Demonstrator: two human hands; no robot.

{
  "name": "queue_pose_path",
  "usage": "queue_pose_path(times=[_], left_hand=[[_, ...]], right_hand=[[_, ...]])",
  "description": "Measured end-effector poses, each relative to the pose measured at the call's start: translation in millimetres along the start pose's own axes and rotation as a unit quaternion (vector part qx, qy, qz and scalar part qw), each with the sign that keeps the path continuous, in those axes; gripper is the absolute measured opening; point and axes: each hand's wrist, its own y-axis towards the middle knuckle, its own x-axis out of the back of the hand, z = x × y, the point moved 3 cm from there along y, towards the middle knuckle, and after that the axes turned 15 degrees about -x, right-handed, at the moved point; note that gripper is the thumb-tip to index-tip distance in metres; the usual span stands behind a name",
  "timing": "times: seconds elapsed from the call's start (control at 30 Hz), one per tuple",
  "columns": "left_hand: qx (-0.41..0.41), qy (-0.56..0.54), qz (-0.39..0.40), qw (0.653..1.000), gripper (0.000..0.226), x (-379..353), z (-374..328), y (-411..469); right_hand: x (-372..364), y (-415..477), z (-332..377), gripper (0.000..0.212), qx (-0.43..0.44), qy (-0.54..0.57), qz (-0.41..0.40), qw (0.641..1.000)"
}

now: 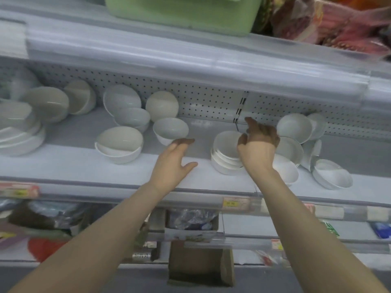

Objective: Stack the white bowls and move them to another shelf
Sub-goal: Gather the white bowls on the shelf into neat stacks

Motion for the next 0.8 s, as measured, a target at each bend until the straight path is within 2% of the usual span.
queue_pose_path(times=[0.17,0.23,0.3,0.37,0.43,0.57,0.63,0.7,0.8], left_hand=[[-0.065,0.114,-0.075,0.989,0.047,80.9,51.1,-22.3],[-0.063,0.141,-0.079,0.985,0.049,110.0,74.9,-30.0],[-0.033,0.152,-0.053,0.986,0.064,127.5,102.3,-38.1],[0.018,0.149,-0.007,0.989,0.091,134.8,126.5,-44.8],[0.068,0.111,0.028,0.991,0.105,134.9,142.6,-48.8],[0.096,0.009,0.057,0.994,0.105,127.0,159.4,-47.0],[0.100,-0.012,0.066,0.993,0.107,123.8,165.2,-45.6],[0.103,-0.029,0.061,0.992,0.105,121.4,169.1,-46.4],[0.087,-0.060,0.052,0.993,0.099,119.8,171.1,-46.2]], right_hand=[[-11.8,-42.6,94.2,0.048,0.076,0.010,-0.042,0.996],[-23.3,-60.9,128.9,0.043,0.098,0.024,-0.056,0.993],[-35.2,-75.1,150.4,0.041,0.094,-0.005,-0.036,0.995],[-49.5,-82.8,158.7,0.041,0.050,-0.069,0.033,0.996],[-62.3,-85.2,157.9,0.041,-0.015,-0.108,0.080,0.991],[-83.3,-76.9,150.8,0.040,-0.138,-0.071,0.153,0.976],[-91.6,-69.7,148.0,0.043,-0.205,-0.028,0.209,0.956],[-100.4,-64.7,148.7,0.042,-0.245,0.013,0.256,0.935],[-108.5,-61.3,153.3,0.030,-0.280,0.072,0.290,0.912]])
